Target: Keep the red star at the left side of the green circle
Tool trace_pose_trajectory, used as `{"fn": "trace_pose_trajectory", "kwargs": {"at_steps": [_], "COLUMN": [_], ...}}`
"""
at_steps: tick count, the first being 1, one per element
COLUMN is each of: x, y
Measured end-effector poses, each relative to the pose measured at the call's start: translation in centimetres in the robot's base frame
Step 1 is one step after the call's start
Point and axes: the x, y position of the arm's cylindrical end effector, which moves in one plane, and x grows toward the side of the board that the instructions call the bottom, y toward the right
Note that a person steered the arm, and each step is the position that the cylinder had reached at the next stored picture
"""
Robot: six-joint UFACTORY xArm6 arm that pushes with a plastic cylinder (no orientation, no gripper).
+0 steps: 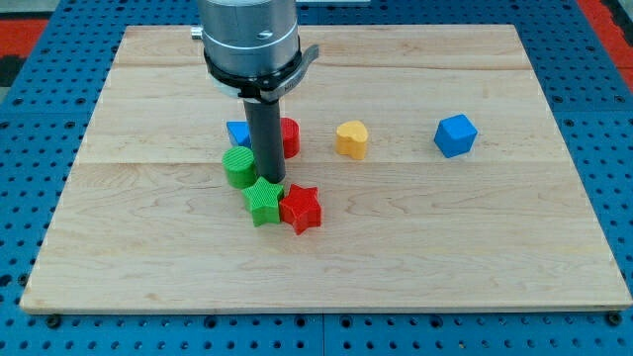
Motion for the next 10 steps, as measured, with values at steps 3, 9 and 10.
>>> {"fn": "trace_pose_trajectory", "kwargs": {"at_steps": [3, 9, 10], "x": [-3.4, 12.4, 14.6], "y": [-7.8, -7.4, 3.3]}}
